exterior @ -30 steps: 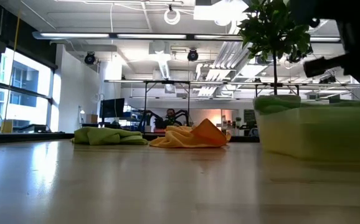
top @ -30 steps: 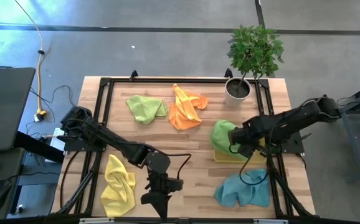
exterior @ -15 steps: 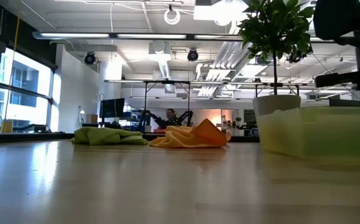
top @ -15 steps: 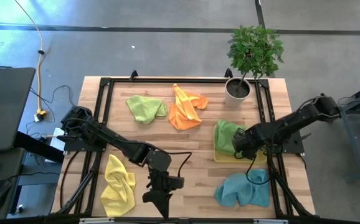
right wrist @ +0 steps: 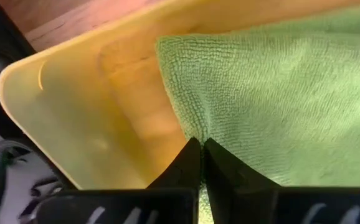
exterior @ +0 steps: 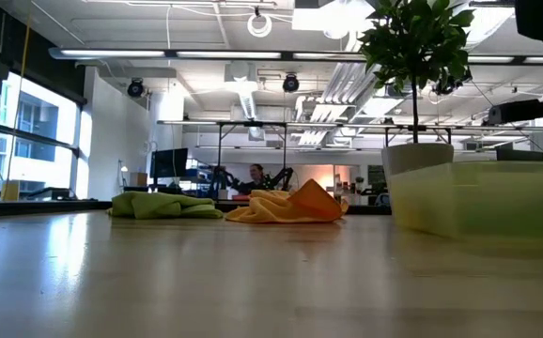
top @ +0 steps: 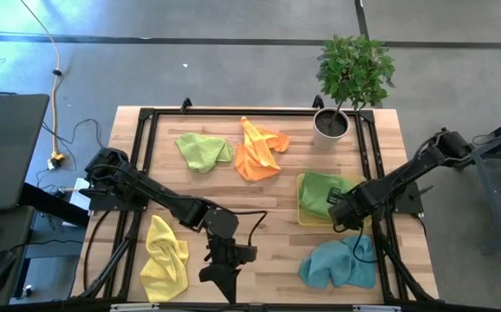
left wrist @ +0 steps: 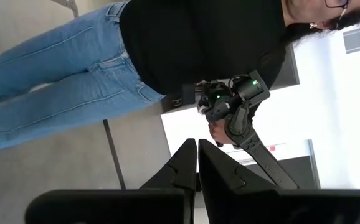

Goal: Fold microfiber towels
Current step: Put the bottom green microfiber cloth into the yellow bin, then fold the yellow microfiber cloth

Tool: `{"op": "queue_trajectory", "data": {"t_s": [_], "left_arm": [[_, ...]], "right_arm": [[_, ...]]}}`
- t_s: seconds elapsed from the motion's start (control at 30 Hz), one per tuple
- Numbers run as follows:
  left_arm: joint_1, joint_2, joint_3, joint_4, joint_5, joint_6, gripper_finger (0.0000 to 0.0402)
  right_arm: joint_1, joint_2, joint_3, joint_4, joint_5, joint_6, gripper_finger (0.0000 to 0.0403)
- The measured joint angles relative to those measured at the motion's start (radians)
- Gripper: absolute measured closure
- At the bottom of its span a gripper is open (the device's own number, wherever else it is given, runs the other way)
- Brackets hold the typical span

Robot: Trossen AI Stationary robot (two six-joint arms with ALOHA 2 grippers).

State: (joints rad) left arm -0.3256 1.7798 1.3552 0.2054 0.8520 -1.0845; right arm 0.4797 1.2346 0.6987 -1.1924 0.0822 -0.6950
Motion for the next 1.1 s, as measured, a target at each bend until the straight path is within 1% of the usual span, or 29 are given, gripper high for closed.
{"op": "queue_trajectory", "data": {"t_s": [0.2, 0.37, 0.47, 0.57, 0.67, 0.73, 0.83, 0.93, 1.03, 1.1], "left_arm": [[0.0, 0.0, 0.0, 0.0, 0.0, 0.015, 0.0394], [0.0, 0.0, 0.0, -0.001, -0.004, 0.015, 0.0394], [0.0, 0.0, 0.0, -0.001, -0.004, 0.015, 0.0394], [0.0, 0.0, 0.0, -0.001, -0.004, 0.015, 0.0394], [0.004, 0.0, 0.0, -0.001, -0.017, 0.015, 0.0394], [0.006, 0.0, 0.0, -0.002, -0.03, 0.015, 0.0394], [0.014, 0.0, 0.0, -0.002, -0.039, 0.015, 0.0394], [0.024, 0.0, 0.0, -0.006, -0.074, 0.023, 0.0394], [0.037, 0.0, 0.0, -0.006, -0.093, 0.053, 0.0394], [0.042, 0.0, 0.0, -0.006, -0.127, 0.085, 0.0394]], "right_arm": [[0.006, 0.0, 0.0, -0.03, -0.033, 0.119, 0.0402], [0.006, 0.0, 0.0, -0.032, -0.082, 0.291, 0.0396], [0.006, 0.0, 0.0, -0.033, -0.083, 0.376, 0.0371], [0.006, 0.0, 0.0, -0.037, -0.071, 0.385, 0.0331], [0.006, 0.0, 0.0, -0.053, -0.037, 0.403, 0.0292], [0.006, 0.0, 0.009, -0.075, 0.004, 0.422, 0.0274], [0.005, 0.0, 0.06, -0.122, 0.035, 0.452, 0.0264], [0.005, 0.0, 0.139, -0.157, 0.046, 0.529, 0.0266], [0.005, 0.0, 0.227, -0.165, 0.036, 0.636, 0.0271], [0.005, 0.0, 0.277, -0.152, 0.004, 0.704, 0.0273]]}}
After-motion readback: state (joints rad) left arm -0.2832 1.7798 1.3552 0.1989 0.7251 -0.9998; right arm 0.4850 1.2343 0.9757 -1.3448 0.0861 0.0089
